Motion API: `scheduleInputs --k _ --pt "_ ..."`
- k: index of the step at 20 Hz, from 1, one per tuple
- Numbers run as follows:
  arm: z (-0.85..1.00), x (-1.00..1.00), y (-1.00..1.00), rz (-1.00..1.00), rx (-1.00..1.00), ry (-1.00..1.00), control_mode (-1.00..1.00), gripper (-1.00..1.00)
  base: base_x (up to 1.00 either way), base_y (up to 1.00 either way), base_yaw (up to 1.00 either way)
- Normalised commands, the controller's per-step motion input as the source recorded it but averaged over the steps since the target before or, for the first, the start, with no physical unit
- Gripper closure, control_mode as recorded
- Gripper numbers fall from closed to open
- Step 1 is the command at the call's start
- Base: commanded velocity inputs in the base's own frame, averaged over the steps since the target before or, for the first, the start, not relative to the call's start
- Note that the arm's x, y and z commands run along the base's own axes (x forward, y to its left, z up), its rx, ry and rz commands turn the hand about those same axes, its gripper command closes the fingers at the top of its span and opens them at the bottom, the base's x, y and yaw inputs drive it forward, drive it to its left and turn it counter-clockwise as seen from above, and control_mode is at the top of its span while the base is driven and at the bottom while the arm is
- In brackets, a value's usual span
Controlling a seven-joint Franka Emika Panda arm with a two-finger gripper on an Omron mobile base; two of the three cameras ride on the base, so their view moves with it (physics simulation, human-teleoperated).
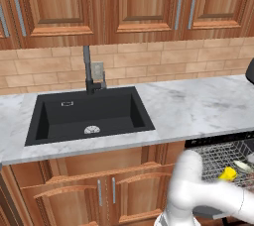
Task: Pick up the cup and bowl from the counter, place them in the dishwasher, and close the dishwasher door.
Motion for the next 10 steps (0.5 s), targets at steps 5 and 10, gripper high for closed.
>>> scheduleInputs --k 5,10 --pt "-0.07 -0.39 0.34 -0.11 0.07 0.00 -1.00 -1.00 0.00 0.00 0.00" --pt "-0.02 -0.45 0.27 -0.10 0.10 0.00 -1.00 -1.00 0.00 0.00 0.00"
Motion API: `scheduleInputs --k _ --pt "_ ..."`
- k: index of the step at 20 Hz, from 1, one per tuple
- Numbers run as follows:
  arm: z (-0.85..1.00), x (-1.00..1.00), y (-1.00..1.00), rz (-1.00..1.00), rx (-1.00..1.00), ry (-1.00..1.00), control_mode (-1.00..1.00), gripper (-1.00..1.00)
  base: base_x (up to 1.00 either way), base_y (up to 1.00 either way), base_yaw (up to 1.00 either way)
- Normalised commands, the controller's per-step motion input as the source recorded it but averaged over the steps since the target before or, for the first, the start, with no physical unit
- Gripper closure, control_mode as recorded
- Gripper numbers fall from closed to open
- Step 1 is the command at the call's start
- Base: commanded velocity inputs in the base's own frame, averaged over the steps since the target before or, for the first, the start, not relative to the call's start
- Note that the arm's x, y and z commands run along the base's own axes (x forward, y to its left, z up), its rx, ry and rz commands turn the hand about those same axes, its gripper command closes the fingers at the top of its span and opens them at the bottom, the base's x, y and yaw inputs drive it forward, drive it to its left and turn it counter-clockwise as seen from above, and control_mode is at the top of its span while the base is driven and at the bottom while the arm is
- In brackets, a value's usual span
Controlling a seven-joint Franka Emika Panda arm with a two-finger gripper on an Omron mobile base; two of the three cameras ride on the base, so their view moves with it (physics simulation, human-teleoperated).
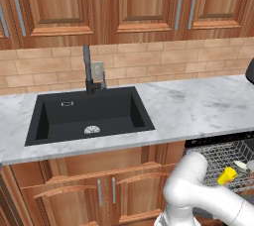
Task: Pick up the cup and bowl from the counter, place them in the dishwasher, and close the dishwasher door.
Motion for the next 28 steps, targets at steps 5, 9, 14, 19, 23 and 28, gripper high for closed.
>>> scheduleInputs --k 5,9,14,19,23,28 --pt "0.00 -0.56 0.19 -0.10 0.14 -0.01 -1.00 -1.00 0.00 0.00 0.00" --pt "0.00 -0.57 0.16 -0.11 0.14 -0.04 -1.00 -1.00 0.00 0.00 0.00" --pt "0.00 -0.50 0.08 -0.11 0.09 -0.05 -1.00 -1.00 0.00 0.00 0.00" --pt "0.00 -0.46 0.05 -0.09 0.03 -0.06 -1.00 -1.00 0.00 0.00 0.00" --pt "0.00 -0.42 0.06 -0.08 0.00 -0.08 -1.00 -1.00 0.00 0.00 0.00" --pt "-0.02 -0.34 0.14 -0.05 -0.02 -0.11 -1.00 -1.00 0.00 0.00 0.00"
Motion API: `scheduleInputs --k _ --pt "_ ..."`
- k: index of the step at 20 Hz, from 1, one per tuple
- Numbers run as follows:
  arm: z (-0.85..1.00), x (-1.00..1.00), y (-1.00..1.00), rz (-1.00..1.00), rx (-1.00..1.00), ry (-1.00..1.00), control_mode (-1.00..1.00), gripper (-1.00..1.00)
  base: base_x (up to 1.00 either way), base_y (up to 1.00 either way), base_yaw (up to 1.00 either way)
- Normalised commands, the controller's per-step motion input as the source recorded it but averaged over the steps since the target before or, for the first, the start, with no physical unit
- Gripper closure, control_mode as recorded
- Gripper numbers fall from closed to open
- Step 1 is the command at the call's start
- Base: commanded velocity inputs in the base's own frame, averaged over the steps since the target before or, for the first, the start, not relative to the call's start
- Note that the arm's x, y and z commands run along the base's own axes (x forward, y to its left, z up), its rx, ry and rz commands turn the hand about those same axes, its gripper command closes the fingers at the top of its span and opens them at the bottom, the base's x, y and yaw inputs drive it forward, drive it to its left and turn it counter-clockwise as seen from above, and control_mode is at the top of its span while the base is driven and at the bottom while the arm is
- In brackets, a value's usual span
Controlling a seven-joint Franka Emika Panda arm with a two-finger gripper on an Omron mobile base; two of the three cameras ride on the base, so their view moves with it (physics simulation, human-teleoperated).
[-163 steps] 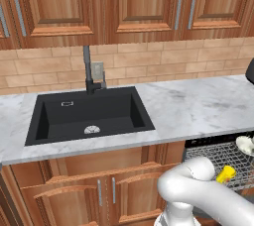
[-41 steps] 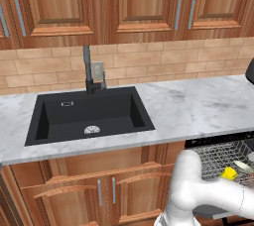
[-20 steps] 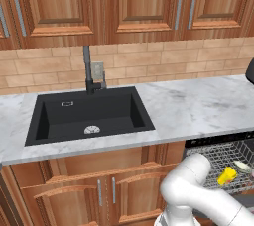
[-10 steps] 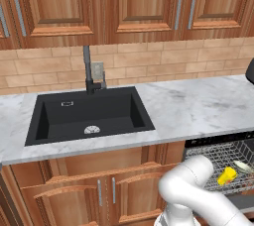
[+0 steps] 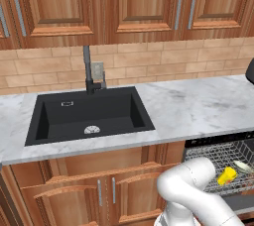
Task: Pick up the cup and bowl from the counter, place them in the dishwasher, and close the dishwasher door.
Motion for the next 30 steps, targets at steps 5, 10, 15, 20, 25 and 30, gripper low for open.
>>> scheduleInputs --k 5,10,15,20,25,30 --pt "-0.17 -0.20 0.18 -0.02 -0.03 -0.10 -1.00 -1.00 0.00 0.00 0.00" --pt "-0.31 -0.02 0.11 0.00 -0.02 -0.06 -1.00 -1.00 0.00 0.00 0.00" --pt "-0.34 -0.06 0.01 0.00 0.00 -0.07 -1.00 -1.00 0.00 0.00 0.00" --pt "-0.34 -0.14 0.00 0.00 0.00 -0.10 -1.00 -1.00 0.00 0.00 0.00" --pt "-0.30 -0.19 -0.03 0.00 0.00 -0.12 -1.00 -1.00 0.00 0.00 0.00" --pt "-0.39 -0.04 -0.07 0.00 0.00 -0.11 -1.00 -1.00 0.00 0.00 0.00"
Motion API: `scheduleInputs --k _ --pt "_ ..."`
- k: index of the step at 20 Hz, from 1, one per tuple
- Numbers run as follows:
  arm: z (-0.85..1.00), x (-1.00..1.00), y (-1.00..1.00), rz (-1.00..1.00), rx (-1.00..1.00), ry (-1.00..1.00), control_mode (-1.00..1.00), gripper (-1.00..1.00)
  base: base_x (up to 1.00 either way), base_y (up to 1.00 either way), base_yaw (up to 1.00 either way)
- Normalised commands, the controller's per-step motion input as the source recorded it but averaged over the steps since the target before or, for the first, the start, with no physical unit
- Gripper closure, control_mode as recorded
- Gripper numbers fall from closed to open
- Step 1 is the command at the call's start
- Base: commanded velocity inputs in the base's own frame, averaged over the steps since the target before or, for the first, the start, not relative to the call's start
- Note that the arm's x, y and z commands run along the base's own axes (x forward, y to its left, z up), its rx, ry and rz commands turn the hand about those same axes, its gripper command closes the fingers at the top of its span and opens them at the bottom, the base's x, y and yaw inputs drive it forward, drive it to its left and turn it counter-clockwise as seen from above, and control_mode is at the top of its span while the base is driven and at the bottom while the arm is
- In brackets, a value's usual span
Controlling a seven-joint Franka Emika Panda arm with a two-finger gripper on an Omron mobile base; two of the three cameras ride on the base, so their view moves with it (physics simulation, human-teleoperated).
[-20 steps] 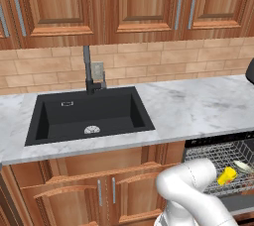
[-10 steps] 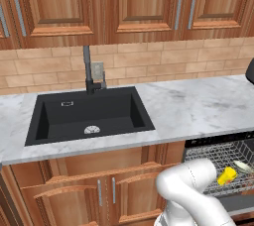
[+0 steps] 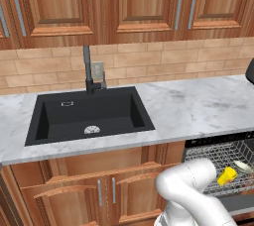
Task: Pick up the cup and bowl from the counter, place them in the dishwasher, and close the dishwasher door.
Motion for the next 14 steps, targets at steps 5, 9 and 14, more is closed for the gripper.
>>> scheduleInputs --k 5,9,14 --pt "-0.40 0.03 -0.13 -0.03 0.00 -0.09 -1.00 -1.00 0.00 0.00 0.00" --pt "-0.46 0.17 -0.32 -0.03 0.00 -0.07 -1.00 -1.00 0.00 0.00 0.00" --pt "-0.60 0.26 -0.42 -0.02 0.00 -0.05 -1.00 -1.00 0.00 0.00 0.00"
